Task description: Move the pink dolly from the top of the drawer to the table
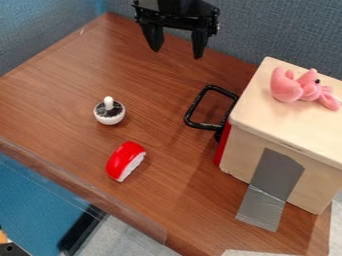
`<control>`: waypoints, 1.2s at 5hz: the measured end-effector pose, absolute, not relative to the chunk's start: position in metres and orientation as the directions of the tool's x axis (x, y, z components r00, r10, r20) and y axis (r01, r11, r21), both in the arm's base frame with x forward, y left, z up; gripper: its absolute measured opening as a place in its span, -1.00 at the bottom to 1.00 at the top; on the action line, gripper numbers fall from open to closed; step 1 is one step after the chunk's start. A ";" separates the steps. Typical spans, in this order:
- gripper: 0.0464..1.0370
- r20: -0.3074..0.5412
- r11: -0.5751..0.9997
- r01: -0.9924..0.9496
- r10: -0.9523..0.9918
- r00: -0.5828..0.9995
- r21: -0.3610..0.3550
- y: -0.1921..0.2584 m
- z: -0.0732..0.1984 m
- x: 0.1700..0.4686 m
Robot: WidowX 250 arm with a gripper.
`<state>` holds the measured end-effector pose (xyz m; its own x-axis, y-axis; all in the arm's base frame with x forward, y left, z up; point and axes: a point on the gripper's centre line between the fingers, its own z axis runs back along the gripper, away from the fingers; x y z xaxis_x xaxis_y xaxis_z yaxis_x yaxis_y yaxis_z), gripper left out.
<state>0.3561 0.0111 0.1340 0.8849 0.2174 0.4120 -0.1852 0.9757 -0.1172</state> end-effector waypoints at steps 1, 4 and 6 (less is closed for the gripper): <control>0.92 0.385 0.975 -0.189 0.220 0.896 -0.116 0.011 0.125 0.356; 0.92 0.444 0.979 0.069 0.025 0.895 -0.193 -0.076 0.165 0.389; 0.92 0.364 0.943 0.261 -0.174 0.915 -0.207 -0.144 0.132 0.392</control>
